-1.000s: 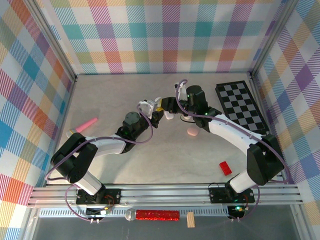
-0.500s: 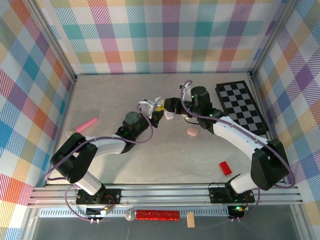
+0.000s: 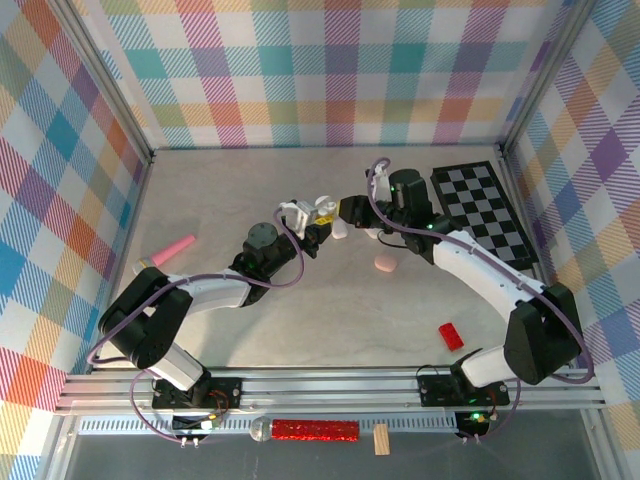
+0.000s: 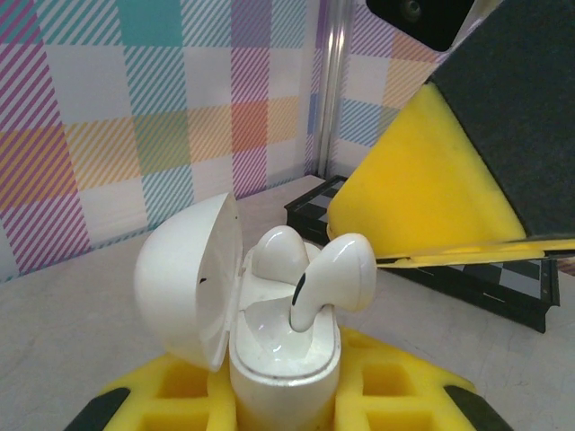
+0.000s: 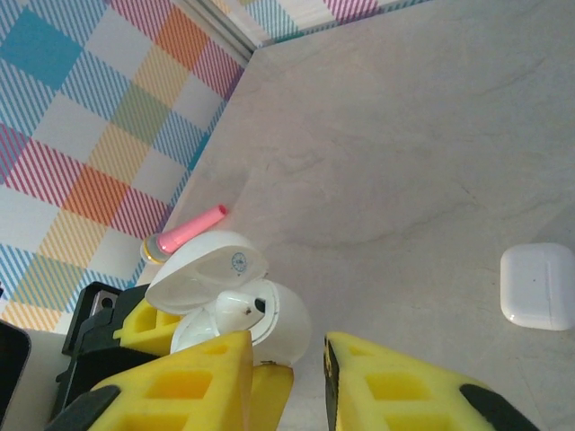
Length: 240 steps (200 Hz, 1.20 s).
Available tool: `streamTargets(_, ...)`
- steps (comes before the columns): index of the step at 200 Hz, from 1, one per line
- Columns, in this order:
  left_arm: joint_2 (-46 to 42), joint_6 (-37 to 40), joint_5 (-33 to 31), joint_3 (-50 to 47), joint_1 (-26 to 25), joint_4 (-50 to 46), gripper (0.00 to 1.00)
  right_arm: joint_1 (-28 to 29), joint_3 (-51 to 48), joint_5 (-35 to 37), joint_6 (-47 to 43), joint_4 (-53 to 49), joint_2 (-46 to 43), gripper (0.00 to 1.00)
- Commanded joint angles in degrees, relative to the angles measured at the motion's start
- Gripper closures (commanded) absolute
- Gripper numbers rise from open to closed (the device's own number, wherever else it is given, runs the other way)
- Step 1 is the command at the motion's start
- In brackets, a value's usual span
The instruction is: Insert wireless bluetooth earbuds into charging case
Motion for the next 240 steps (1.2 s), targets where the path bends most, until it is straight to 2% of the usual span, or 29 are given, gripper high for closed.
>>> streamTargets(1,-1.41,0.79,0.27,0.3,0.34,1.97,0.94,0.04,2.44,-4.1,-2.35,-1.48,0.79,0.72)
streamTargets(66,-0.7,0.8,0.07,1.18,0.34,1.27,0.94,0.41,3.32,-7.78,-2.82,-1.64,2.72,0.69)
streamTargets(161,0.31,0.72,1.47,1.84,0.34,0.64,0.94,0.68,4.09,-8.13,-2.75,-2.22,3.85,0.56)
streamTargets(185,0.35,1.04,1.14,1.58,0.5,0.77,0.94,0.59,3.49,-5.98,-3.39,-3.09,2.48,0.53)
streamTargets(213,0.0,4.23,1.01,0.23,1.63,0.24,0.94,0.24,2.74,-3.14,-3.72,-3.63,-1.14,0.49)
streamTargets(240,-0.5,13.11,0.33,-1.29,2.1,-0.75,0.94,0.24,4.69,-1.9,-3.11,-6.48,-1.15,0.36)
